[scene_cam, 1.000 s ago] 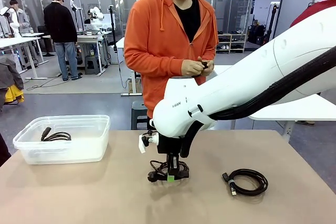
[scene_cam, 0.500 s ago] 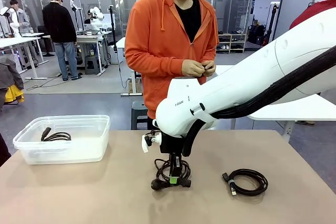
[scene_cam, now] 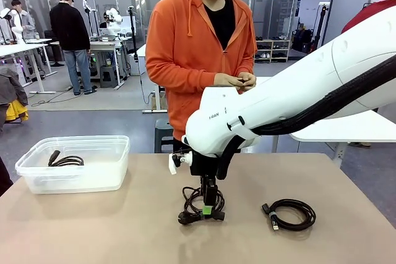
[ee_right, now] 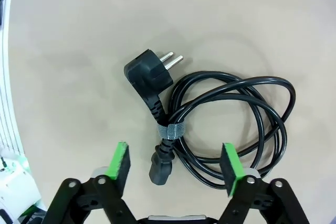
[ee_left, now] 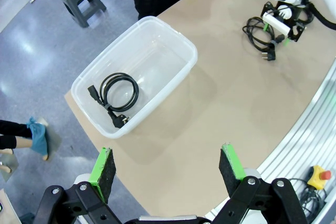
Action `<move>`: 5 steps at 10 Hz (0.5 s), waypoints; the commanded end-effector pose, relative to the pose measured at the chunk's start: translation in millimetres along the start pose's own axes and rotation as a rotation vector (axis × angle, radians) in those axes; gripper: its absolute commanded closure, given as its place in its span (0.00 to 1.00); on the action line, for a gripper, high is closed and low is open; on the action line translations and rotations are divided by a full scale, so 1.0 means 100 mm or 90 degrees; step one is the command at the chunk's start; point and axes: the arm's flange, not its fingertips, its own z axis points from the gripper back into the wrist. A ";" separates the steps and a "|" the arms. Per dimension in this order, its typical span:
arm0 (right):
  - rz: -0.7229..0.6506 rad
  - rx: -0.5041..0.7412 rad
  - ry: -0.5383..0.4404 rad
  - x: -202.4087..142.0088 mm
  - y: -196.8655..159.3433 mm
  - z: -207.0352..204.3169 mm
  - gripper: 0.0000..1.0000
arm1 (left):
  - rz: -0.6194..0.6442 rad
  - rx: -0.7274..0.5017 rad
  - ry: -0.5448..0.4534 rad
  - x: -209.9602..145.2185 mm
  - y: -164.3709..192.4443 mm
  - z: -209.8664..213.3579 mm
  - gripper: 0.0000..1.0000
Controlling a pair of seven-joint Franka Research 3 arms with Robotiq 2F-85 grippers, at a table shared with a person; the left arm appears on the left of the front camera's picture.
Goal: Organize and store the cables.
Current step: Place the Power Cable into the Organizing box.
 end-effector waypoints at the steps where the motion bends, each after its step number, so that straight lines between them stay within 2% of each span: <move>1: 0.009 0.008 -0.019 -0.08 0.07 0.03 0.00 | -0.001 -0.002 -0.003 0.00 0.00 0.01 0.00; 2: 0.000 0.000 0.000 0.00 0.00 0.00 0.00 | -0.001 -0.002 -0.003 0.00 0.00 0.01 0.00; 5: 0.000 0.000 0.000 0.00 0.00 0.00 0.00 | -0.001 -0.002 -0.003 0.00 0.00 0.01 0.00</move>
